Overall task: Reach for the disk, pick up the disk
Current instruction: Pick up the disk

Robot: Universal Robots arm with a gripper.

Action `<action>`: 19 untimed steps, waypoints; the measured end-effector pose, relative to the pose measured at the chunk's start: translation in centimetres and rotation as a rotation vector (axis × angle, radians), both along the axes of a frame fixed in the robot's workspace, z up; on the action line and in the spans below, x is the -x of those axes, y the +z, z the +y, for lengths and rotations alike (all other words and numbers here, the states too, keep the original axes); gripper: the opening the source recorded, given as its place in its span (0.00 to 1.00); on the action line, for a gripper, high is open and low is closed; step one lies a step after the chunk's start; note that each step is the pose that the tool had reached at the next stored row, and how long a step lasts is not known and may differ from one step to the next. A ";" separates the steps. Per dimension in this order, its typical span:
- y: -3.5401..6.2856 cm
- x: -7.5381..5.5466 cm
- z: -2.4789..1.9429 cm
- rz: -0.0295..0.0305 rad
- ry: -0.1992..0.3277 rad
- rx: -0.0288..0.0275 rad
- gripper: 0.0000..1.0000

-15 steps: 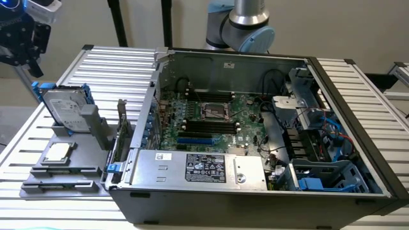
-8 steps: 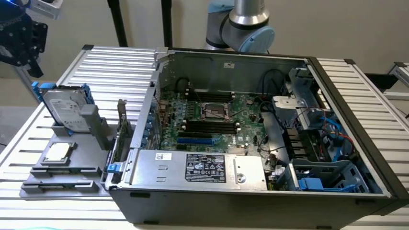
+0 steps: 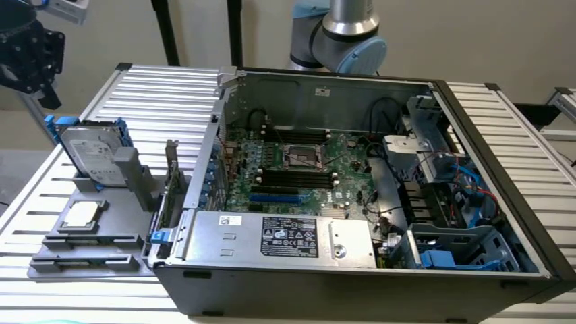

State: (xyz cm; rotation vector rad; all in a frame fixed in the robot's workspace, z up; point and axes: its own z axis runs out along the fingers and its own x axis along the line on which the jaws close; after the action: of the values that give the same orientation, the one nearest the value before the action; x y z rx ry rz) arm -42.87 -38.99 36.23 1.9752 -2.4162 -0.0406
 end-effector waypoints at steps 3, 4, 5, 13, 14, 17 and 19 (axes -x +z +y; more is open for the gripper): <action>0.00 -0.1 0.00 0.0001 0.034 -0.0025 0.11; 0.00 -0.1 0.00 0.0001 0.046 -0.0032 0.11; 0.00 -0.1 0.00 0.0001 0.060 -0.0035 0.11; 0.00 -0.4 0.00 0.0000 0.163 -0.0083 0.11; 0.00 -0.6 0.00 -0.0002 0.168 -0.0110 0.11; 0.00 -1.0 0.00 -0.0005 0.172 -0.0144 0.11; 0.00 -1.0 0.01 -0.0006 0.172 -0.0144 0.11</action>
State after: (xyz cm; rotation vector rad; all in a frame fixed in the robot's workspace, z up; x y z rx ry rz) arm -41.90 -38.98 36.22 2.1812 -2.2421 -0.0546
